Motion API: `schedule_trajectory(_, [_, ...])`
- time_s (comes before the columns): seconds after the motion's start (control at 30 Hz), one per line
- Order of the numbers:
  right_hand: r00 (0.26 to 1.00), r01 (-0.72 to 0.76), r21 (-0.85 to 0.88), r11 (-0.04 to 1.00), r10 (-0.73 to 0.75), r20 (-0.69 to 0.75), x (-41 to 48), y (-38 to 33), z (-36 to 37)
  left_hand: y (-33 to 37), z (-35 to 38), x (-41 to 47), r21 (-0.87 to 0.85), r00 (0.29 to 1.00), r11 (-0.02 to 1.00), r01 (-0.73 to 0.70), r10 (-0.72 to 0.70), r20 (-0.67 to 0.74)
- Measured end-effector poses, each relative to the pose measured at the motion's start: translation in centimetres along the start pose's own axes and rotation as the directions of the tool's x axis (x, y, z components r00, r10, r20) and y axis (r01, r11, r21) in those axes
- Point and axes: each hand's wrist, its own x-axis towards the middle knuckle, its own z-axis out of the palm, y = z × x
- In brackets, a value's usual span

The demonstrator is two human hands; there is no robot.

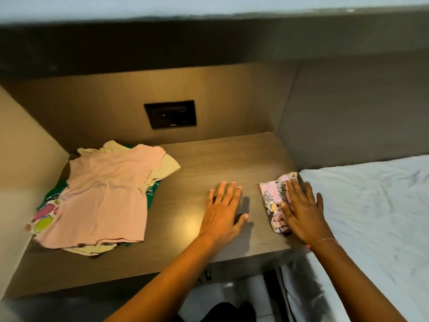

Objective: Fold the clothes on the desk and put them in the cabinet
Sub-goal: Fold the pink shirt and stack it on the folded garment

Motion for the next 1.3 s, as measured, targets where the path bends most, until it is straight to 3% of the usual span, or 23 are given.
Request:
schedule_trajectory(0.07, [0.994,0.075,0.089,0.993,-0.067,-0.089,0.3,-3.9,0.1,-3.8,-1.6,-3.4,-0.038,0.979,0.985,0.167,-0.17,-0.116])
schedule_trajectory(0.17, [0.969,0.24,0.165,0.957,-0.245,0.011,1.6,-11.4,1.8,-9.6,-3.6,-9.3,-0.081,0.858,0.907,0.413,-0.417,-0.299])
schedule_trajectory(0.23, [0.913,0.373,0.157,0.914,-0.392,0.11,2.8,-16.9,3.4,-12.7,-4.3,-12.5,-0.056,0.786,0.825,0.562,-0.555,-0.272])
schedule_trajectory(0.3, [0.842,0.49,0.182,0.853,-0.517,0.154,4.0,-22.1,4.9,-14.5,-4.3,-14.5,-0.009,0.762,0.782,0.623,-0.609,-0.222])
schedule_trajectory(0.43, [0.696,0.674,0.155,0.723,-0.691,0.197,5.5,-29.6,6.9,-15.9,-4.6,-15.7,-0.076,0.76,0.817,0.571,-0.561,-0.328])
schedule_trajectory(0.53, [0.659,0.709,0.163,0.686,-0.727,0.19,6.0,-31.2,8.3,-16.3,-6.0,-15.5,-0.207,0.713,0.803,0.558,-0.592,-0.375])
schedule_trajectory(0.7, [0.722,0.689,0.06,0.722,-0.691,0.038,8.6,-35.6,9.5,-17.0,-10.0,-16.5,-0.361,0.653,0.826,0.432,-0.563,-0.507])
schedule_trajectory(0.8, [0.793,0.606,0.042,0.794,-0.607,0.046,11.3,-37.7,9.3,-17.4,-12.6,-17.2,-0.388,0.604,0.836,0.388,-0.549,-0.578])
schedule_trajectory(0.93, [0.837,0.544,0.321,0.775,-0.528,-0.142,12.8,-36.9,7.0,-18.0,-16.1,-18.7,-0.459,0.505,0.826,0.327,-0.563,-0.654])
schedule_trajectory(1.0, [0.846,0.529,0.536,0.658,-0.462,-0.266,12.2,-35.8,4.1,-18.4,-17.8,-19.7,-0.46,0.421,0.839,0.292,-0.544,-0.726])
schedule_trajectory(1.07, [0.824,0.561,0.643,0.522,-0.43,-0.37,11.1,-33.9,0.7,-18.8,-19.7,-20.2,-0.484,0.352,0.845,0.227,-0.535,-0.768])
schedule_trajectory(1.13, [0.796,0.603,0.615,0.507,-0.431,-0.425,10.6,-31.5,-2.3,-19.3,-21.3,-19.4,-0.498,0.358,0.849,0.178,-0.527,-0.771])
schedule_trajectory(1.3, [0.837,0.539,0.447,0.714,-0.395,-0.379,12.9,-27.5,-8.1,-20.2,-22.9,-10.5,-0.59,0.535,0.785,0.192,-0.587,-0.607])
